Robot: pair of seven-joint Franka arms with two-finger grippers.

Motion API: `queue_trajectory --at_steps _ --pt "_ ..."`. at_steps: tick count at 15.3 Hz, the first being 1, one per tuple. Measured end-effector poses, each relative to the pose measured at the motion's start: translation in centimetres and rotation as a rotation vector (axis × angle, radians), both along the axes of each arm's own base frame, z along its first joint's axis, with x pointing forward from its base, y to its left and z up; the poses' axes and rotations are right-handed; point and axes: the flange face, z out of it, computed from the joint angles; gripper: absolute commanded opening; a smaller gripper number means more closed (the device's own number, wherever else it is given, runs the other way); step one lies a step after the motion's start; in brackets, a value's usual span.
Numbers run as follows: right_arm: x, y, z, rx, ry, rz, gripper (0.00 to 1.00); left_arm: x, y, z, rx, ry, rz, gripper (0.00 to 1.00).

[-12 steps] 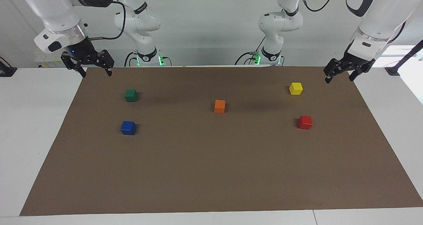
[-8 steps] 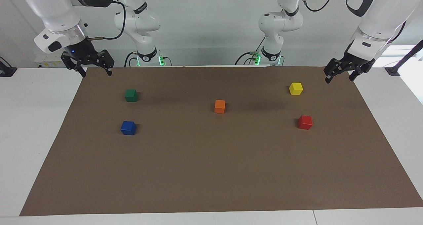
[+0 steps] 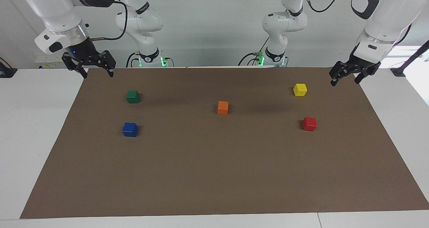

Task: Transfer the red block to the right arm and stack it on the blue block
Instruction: 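Reach the left gripper to the red block while the right gripper moves in, then grasp the red block with the left gripper and lift it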

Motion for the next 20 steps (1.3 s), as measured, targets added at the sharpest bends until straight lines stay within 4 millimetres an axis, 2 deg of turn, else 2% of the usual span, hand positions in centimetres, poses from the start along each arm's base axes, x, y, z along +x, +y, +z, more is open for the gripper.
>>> queue_trajectory --at_steps 3,8,11,16,20 --pt "-0.4 0.2 -1.4 0.013 0.028 0.007 1.0 0.3 0.0 -4.7 -0.001 -0.014 -0.004 1.0" --pt "-0.2 1.9 -6.6 0.162 0.024 0.011 1.0 2.2 -0.1 -14.1 -0.004 -0.028 -0.01 1.0" --pt "0.0 2.6 -9.1 0.306 0.014 0.029 1.0 3.4 -0.1 -18.8 -0.004 -0.013 -0.017 1.0" --pt "1.5 0.3 -14.6 0.586 -0.012 0.056 1.0 3.0 0.3 -24.2 -0.004 0.003 -0.036 1.0" --pt "2.2 2.3 -16.9 0.809 -0.024 -0.019 1.0 2.6 -0.2 -27.5 -0.006 0.044 -0.048 1.0"
